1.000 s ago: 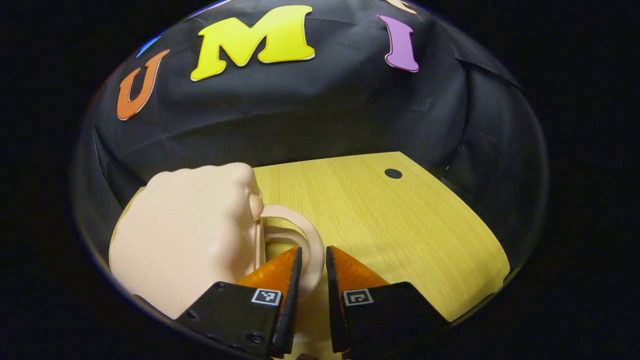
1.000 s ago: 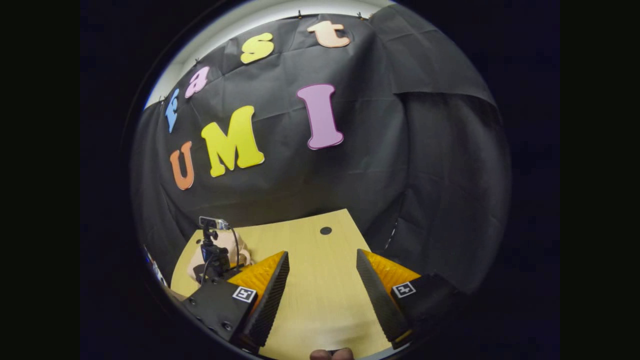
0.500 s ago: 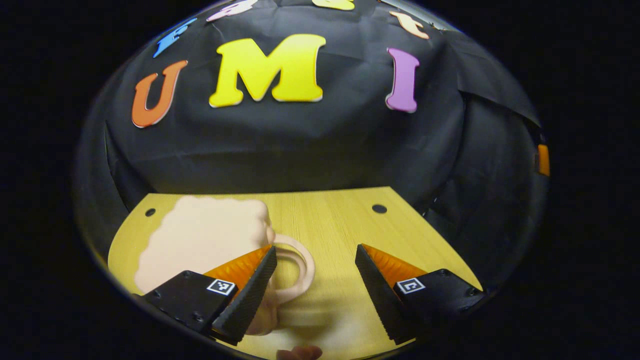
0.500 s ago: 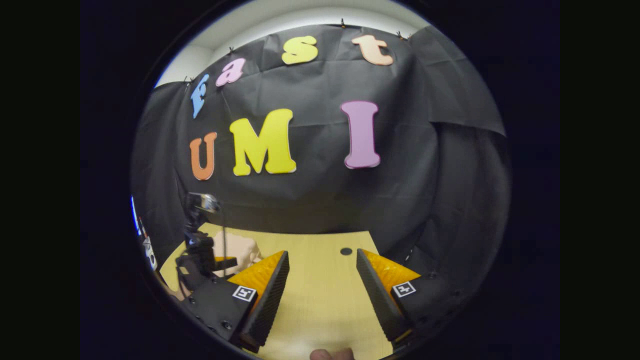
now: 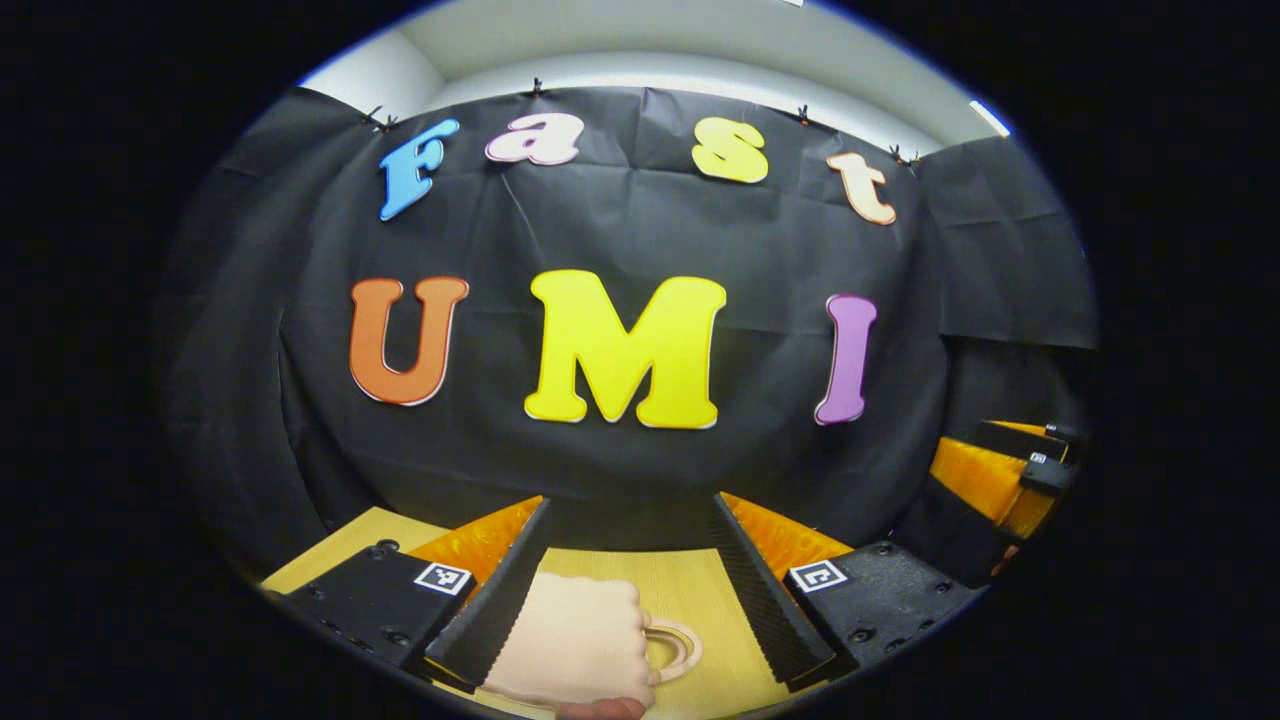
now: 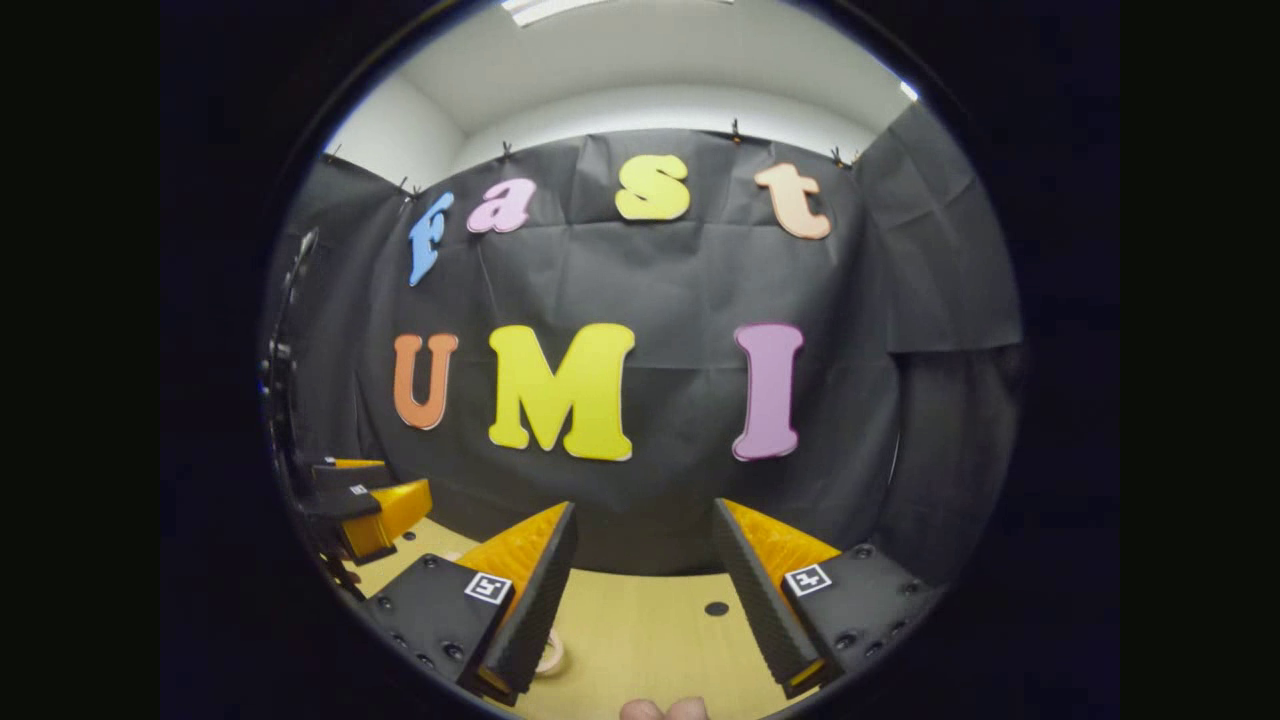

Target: First open the suitcase, pack the skin care products into it, and then close the suitcase.

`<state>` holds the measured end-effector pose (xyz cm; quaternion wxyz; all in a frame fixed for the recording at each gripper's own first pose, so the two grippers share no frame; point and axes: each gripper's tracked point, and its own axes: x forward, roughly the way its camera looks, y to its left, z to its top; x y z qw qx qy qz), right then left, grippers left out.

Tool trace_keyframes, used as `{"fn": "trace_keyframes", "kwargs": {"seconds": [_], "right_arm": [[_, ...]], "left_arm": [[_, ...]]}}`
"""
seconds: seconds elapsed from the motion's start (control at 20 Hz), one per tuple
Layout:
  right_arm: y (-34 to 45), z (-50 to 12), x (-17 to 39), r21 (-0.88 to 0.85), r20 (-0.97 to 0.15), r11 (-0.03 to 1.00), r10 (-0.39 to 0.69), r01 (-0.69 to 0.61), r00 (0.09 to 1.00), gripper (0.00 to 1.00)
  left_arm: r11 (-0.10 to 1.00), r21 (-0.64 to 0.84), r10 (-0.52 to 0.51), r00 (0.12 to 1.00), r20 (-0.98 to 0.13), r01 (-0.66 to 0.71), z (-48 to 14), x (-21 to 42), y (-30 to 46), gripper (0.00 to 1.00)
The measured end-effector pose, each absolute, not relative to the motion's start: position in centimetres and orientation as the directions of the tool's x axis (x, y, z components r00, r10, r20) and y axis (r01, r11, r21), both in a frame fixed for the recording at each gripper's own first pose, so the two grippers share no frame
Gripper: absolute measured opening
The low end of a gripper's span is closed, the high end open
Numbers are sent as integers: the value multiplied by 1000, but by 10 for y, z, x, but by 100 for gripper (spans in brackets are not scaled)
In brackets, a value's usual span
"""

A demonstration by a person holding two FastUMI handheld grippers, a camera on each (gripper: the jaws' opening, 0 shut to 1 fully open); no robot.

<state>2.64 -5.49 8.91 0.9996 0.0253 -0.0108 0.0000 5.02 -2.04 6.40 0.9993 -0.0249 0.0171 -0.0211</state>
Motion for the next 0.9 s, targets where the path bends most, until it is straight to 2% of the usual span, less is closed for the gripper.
{"fn": "trace_keyframes", "kwargs": {"seconds": [0.15,0.3,0.35,0.4,0.45,0.55,0.85,0.9], "right_arm": [[-33,102,21,36,67,999,-9,6,998,80],[-15,110,15,51,114,999,-15,9,993,79],[-12,110,13,51,117,999,-21,15,993,76],[-7,109,11,51,112,999,-21,15,993,79],[-4,107,10,56,105,998,-19,14,994,76],[1,104,9,72,91,997,-18,11,996,79],[1,102,6,86,72,996,-40,34,997,79],[2,101,4,87,70,996,-43,36,997,76]], "left_arm": [[999,-39,-24,1000,15,24,72,36,-21,98],[997,-71,-25,1000,9,25,71,27,-16,98],[997,-73,-12,1000,-2,12,68,25,-12,98],[997,-72,-1,1000,-7,0,66,23,-6,98],[998,-70,6,1000,-10,-7,66,22,-4,98],[998,-61,22,1000,-7,-22,66,21,3,98],[998,-66,18,1000,-20,-19,61,18,7,98],[998,-61,17,1000,-22,-18,61,19,6,99]]}}
